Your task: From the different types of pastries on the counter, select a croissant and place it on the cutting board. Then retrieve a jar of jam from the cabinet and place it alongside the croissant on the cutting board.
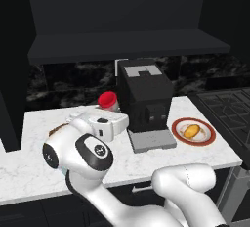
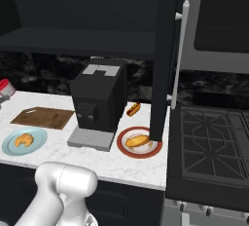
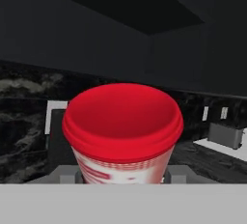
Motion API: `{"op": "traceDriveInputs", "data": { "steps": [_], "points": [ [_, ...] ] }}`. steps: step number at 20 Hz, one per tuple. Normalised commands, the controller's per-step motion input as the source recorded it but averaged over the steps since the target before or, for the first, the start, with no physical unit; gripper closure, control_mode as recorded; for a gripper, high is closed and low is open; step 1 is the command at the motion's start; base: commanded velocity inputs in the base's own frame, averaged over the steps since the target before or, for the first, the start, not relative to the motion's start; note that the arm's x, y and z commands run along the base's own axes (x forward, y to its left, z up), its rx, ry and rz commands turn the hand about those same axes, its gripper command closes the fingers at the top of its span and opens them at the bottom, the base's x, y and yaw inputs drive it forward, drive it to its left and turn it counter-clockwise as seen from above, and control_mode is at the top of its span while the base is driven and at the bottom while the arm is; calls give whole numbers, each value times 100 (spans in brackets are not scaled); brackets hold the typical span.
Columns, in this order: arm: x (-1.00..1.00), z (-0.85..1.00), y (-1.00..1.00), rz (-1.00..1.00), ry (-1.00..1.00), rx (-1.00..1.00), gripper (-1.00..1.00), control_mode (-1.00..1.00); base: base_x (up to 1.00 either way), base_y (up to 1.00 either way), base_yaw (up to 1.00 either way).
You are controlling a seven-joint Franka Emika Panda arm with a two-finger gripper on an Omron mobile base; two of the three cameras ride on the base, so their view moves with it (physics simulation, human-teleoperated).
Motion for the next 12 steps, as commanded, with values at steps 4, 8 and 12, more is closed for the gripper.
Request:
{"op": "traceDriveInputs", "data": {
  "steps": [4, 8, 12],
  "points": [
    [42, -1, 11, -19, -13, 0, 100, -100, 0, 0, 0],
    [16, 0, 9, -17, -8, 0, 100, -100, 0, 0, 0],
    [5, -6, 25, -12, -7, 0, 100, -100, 0, 0, 0]
  ]
}}
